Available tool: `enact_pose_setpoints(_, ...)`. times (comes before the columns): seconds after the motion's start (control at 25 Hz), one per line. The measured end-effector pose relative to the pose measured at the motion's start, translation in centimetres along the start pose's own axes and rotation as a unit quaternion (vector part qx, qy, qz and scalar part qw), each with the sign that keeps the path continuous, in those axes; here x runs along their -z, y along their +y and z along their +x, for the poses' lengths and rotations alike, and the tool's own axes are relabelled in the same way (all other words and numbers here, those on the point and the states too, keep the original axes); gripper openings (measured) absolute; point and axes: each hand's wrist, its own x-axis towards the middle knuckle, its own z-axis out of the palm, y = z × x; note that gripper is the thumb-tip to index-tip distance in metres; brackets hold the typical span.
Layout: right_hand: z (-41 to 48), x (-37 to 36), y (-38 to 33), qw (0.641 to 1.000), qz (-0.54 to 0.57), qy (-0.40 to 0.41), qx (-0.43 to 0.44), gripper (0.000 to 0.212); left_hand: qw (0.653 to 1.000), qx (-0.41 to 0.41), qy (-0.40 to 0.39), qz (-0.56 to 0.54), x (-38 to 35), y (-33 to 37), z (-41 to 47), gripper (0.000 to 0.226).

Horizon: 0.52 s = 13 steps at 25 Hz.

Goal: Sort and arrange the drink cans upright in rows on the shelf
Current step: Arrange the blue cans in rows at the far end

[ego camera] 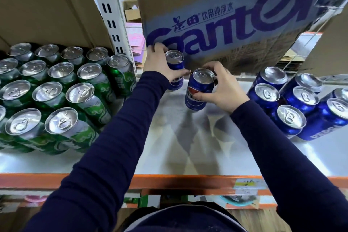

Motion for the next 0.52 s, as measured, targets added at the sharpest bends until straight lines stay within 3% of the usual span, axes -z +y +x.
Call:
enact_pose_setpoints(0.08,-0.1,0.0,0.2,1.0,0.002,0.006,0.009,0.074,1.0,0.015,0.007,0.0,-0.2,0.0,0.2,0.081)
enact_pose_setpoints(0.24,-0.2,0.3,0.1,0.999,-0.035,0.018,0.014,0.072,0.998,-0.033,-0.03,-0.037,-0.4,-0.7,0.3,0.072)
enact_pose_setpoints(0.52,0.2,1.0,0.5,0.997,-0.068,0.042,0.005,0.075,0.993,-0.049,-0.01,-0.103,-1.2,-1.9,-0.2,0.075)
